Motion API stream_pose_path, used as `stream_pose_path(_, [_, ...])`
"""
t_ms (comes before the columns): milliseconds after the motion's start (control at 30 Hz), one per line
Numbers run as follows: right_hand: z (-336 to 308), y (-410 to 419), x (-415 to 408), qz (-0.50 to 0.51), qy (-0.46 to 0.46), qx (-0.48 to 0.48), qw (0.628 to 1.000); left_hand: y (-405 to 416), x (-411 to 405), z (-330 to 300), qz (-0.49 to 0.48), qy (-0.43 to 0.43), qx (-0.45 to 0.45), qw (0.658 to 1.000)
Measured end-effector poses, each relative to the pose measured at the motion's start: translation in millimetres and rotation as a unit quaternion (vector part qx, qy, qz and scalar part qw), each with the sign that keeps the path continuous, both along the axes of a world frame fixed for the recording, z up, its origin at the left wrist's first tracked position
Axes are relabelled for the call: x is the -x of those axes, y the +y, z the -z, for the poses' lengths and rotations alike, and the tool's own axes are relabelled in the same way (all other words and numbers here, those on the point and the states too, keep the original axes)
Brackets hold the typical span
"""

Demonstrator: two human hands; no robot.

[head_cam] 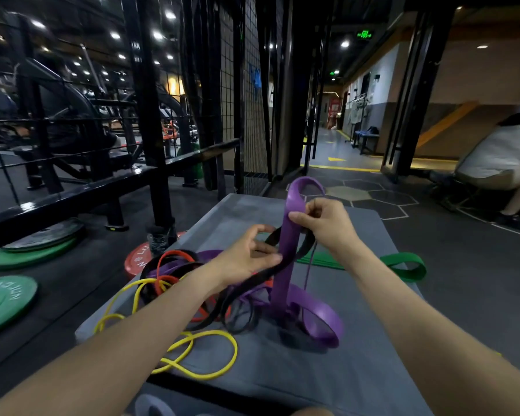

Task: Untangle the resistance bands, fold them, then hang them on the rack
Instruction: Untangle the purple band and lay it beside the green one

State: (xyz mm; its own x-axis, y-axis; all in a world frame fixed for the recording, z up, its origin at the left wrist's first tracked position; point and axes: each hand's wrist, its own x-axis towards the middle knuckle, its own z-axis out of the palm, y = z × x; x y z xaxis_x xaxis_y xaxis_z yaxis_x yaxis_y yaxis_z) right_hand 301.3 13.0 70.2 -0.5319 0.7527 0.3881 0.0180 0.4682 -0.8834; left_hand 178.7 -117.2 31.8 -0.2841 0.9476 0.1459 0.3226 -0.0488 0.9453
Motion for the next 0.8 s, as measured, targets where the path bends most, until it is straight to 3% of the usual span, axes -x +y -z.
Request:
stream_pose_path(100, [-22, 3, 2, 0.009, 0.037, -0.006, 0.999, 7, -1, -9, -0.010, 0.058, -0.012, 0.998])
stream_pose_path(200, [-40, 6, 0, 0.021, 0.085, 0.002, 0.996, 15, 0, -16, -0.070, 0.019, -0.061, 0.996])
stream_pose_path(267, [-45, 7, 1, 0.026, 0.093, -0.003, 0.995, 22, 3, -17, -0.101, 0.060, -0.079, 0.990])
stream_pose_path(467, [-40, -1, 3, 0.011, 0.079, -0.012, 0.997, 35, -16, 1, -0.041, 0.097, -0.031, 0.994])
stream_pose_path(633, [-29, 15, -19, 0.075, 0.034, 0.003, 0.997, 26, 2, -7, -0.031, 0.112, -0.005, 0.993])
stream_pose_path(800, [-4, 18, -23, 0.083, -0.006, 0.057, 0.995, 13, 18, -29, -0.067, 0.085, -0.049, 0.993])
